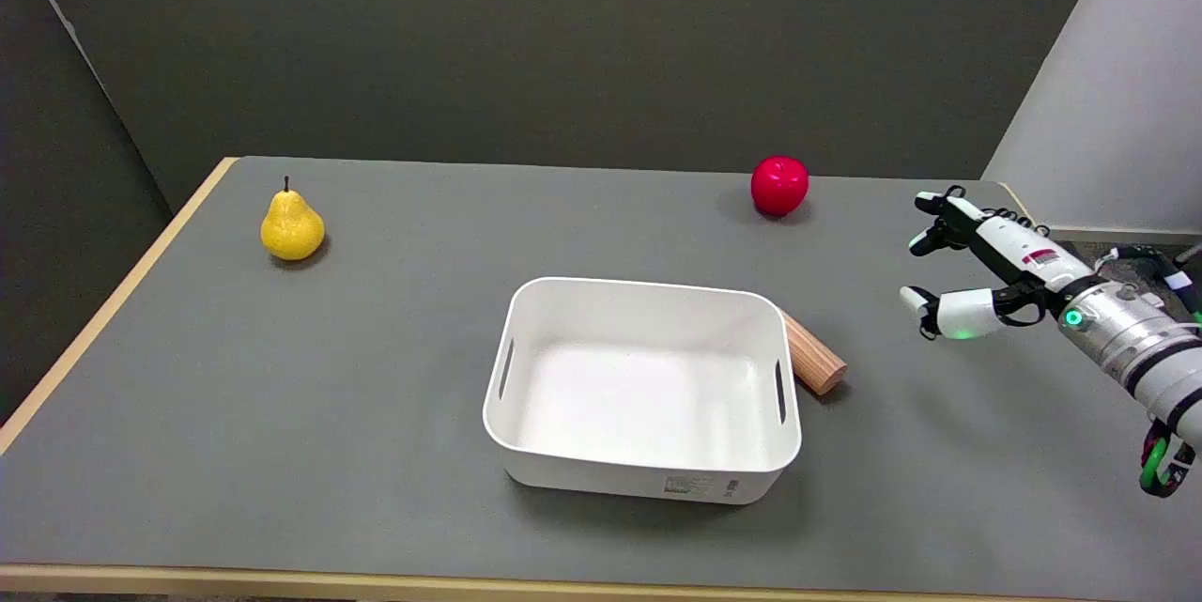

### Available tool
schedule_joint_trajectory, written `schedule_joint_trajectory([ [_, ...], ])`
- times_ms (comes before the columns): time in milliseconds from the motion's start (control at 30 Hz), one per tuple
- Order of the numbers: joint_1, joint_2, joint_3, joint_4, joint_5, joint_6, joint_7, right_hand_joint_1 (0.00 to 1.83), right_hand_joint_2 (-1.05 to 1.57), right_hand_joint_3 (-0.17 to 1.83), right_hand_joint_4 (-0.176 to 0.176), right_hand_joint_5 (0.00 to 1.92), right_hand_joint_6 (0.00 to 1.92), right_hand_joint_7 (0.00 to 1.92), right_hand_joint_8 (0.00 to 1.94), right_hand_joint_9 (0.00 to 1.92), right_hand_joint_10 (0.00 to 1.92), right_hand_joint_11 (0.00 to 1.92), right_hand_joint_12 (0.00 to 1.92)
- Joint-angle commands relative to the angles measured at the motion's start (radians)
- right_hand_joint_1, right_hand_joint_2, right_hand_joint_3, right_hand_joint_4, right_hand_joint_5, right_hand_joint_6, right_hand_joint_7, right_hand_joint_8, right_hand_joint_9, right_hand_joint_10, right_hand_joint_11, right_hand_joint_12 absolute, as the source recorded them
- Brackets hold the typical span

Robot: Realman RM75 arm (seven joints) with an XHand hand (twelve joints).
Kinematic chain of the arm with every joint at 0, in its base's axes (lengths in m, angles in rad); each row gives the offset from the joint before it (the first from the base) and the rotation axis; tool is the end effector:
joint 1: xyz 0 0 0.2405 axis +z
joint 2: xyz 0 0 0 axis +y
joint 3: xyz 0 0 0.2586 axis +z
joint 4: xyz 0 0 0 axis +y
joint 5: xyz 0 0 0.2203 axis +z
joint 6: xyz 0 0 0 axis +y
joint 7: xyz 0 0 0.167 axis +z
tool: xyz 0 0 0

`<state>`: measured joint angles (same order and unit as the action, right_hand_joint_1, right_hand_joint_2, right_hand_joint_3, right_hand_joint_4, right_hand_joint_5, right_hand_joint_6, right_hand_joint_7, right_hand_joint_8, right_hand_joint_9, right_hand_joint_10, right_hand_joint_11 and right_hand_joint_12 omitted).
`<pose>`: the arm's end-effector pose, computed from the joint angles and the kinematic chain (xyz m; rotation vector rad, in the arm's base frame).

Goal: Pick up the wooden cylinder.

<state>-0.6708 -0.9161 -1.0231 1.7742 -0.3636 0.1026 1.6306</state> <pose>-0.2128 -0.2441 0.4918 1.3267 -0.3996 0.2959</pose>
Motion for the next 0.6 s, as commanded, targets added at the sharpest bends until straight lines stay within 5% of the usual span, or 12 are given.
schedule_joint_trajectory([
  [33, -0.099, -0.042, 0.042, 0.0, 0.13, 0.176, 0.032, 0.8, 0.61, 0.97, -0.096, 0.05, 0.27, 0.4, 0.75, 0.2, 0.86, 0.01, 1.2],
  [300, -0.1, -0.042, 0.033, -0.075, 0.208, 0.374, 0.163, 0.82, 0.6, 0.95, -0.097, 0.03, 0.26, 0.38, 0.74, 0.19, 0.84, 0.0, 1.2],
  [600, -0.116, -0.028, 0.053, -0.039, 0.047, 0.312, 0.16, 0.79, 0.6, 0.93, -0.113, 0.0, 0.23, 0.34, 0.73, 0.16, 0.85, 0.01, 1.21],
])
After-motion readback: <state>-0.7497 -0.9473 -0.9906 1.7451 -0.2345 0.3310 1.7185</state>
